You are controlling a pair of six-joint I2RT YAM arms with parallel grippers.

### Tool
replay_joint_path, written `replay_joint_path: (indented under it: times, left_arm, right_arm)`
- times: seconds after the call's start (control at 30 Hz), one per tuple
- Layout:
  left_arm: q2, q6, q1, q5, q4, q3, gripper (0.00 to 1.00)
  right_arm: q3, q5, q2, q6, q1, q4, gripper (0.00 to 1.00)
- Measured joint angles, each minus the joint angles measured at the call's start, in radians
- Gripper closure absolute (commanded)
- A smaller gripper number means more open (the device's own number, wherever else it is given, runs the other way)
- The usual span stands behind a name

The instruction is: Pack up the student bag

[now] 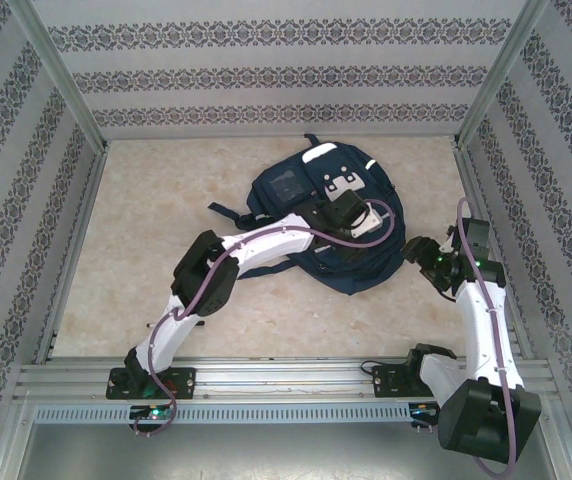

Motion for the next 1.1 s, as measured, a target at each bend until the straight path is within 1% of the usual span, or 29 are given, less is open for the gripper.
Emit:
replay_joint_path:
  times: [0.03,0.1,0.2,0.37,0.47,0.57,0.6,0.63,0.7,0.83,0.9,1.0,1.07,1.1]
  left_arm:
    - [0.011,0.006,0.0,-0.014,-0.011,0.017,1.0]
    - [0.021,0.02,-0.008,-0.039,-0.037,0.047,1.0]
    - [0.017,0.042,-0.011,-0.072,-0.072,0.093,1.0]
    - [-0.046,0.072,-0.01,-0.149,-0.068,0.099,1.0]
    - [-0.105,0.07,0.004,-0.183,-0.056,0.104,1.0]
    - [-0.147,0.047,0.044,-0.176,-0.045,0.134,1.0]
    - [-0.155,0.035,0.063,-0.168,-0.041,0.148,1.0]
    - [-0.16,0.021,0.081,-0.158,-0.039,0.16,1.0]
    - [-0.163,-0.018,0.121,-0.123,-0.032,0.18,1.0]
    - [-0.163,-0.102,0.168,-0.035,-0.026,0.184,1.0]
    - [-0.163,-0.131,0.175,0.002,-0.022,0.184,1.0]
    - [-0.163,-0.154,0.173,0.041,-0.021,0.184,1.0]
    - [-0.163,-0.166,0.173,0.053,-0.02,0.184,1.0]
    - [-0.163,-0.172,0.174,0.042,-0.021,0.184,1.0]
  right_arm:
    - [-0.003,-0.01,0.003,0.001,0.0,0.006,0.36]
    - [-0.014,-0.056,0.008,0.001,0.0,0.025,0.37]
    - [-0.034,-0.18,0.021,-0.001,0.011,0.079,0.37]
    - [-0.075,-0.327,0.051,-0.005,0.097,0.184,0.39]
    - [-0.111,-0.363,0.076,0.033,0.138,0.253,0.43]
    - [-0.122,-0.347,0.125,0.103,0.206,0.323,0.5]
    - [-0.121,-0.33,0.148,0.128,0.242,0.356,0.52]
    - [-0.118,-0.308,0.172,0.15,0.277,0.383,0.53]
    - [-0.095,-0.24,0.24,0.186,0.352,0.427,0.52]
    - [-0.005,-0.069,0.402,0.235,0.455,0.524,0.5]
    - [0.073,0.04,0.508,0.235,0.503,0.573,0.46]
    - [0.2,0.191,0.646,0.222,0.568,0.615,0.37]
    - [0.27,0.296,0.714,0.211,0.614,0.636,0.33]
    - [0.299,0.356,0.742,0.204,0.635,0.644,0.31]
